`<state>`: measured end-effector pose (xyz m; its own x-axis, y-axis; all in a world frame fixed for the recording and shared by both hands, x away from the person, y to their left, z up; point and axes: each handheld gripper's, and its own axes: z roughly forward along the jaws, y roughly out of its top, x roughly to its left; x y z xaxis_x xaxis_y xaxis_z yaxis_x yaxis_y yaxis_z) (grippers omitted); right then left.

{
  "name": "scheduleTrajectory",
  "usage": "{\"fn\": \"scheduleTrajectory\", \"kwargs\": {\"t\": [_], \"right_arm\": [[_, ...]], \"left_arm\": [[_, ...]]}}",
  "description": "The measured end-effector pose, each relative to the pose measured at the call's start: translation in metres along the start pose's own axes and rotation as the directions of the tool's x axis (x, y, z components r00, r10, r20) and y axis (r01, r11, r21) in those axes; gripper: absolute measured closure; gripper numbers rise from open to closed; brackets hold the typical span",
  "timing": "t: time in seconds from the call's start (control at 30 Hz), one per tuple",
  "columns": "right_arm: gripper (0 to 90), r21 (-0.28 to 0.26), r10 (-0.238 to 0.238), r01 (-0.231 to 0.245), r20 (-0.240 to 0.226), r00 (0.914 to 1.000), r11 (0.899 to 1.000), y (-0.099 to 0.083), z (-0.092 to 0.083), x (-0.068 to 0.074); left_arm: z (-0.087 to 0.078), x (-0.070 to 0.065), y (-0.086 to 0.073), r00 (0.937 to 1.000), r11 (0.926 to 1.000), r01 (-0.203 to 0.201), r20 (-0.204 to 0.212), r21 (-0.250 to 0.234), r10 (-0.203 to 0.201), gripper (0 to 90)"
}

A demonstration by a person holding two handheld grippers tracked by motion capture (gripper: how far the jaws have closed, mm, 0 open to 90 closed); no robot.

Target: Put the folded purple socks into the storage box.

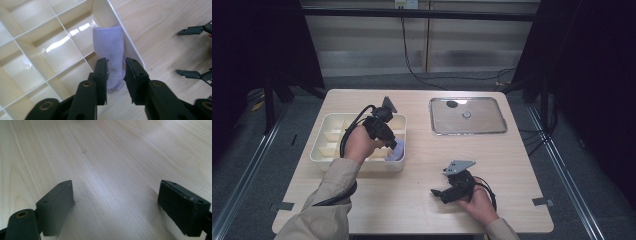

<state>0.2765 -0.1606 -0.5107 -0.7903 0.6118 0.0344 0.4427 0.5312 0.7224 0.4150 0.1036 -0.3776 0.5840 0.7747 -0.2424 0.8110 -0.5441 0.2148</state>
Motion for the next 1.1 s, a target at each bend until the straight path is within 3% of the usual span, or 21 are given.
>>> {"fn": "scheduleTrajectory", "kwargs": {"t": [0.27, 0.57, 1.1], "right_arm": [[12.6, -0.001, 0.001, -0.001, -0.002, 1.0, 1.0, 0.0, 0.0, 0.0], [12.6, 0.001, -0.001, 0.001, -0.002, 1.0, 1.0, 0.0, 0.0, 0.0], [12.3, -0.003, -0.005, 0.005, -0.002, 1.0, 1.0, 0.0, 0.0, 0.0]], "left_arm": [[0.002, 0.004, 0.001, 0.9997, 0.9997, 0.024, 0.001, 0.006, -0.024, 79.0], [0.004, 0.0, 0.004, 0.9999, 0.9999, 0.01, -0.004, 0.012, -0.01, 90.0], [0.012, -0.006, 0.011, 0.9999, 0.9997, -0.002, -0.013, 0.023, 0.002, 90.0]]}}
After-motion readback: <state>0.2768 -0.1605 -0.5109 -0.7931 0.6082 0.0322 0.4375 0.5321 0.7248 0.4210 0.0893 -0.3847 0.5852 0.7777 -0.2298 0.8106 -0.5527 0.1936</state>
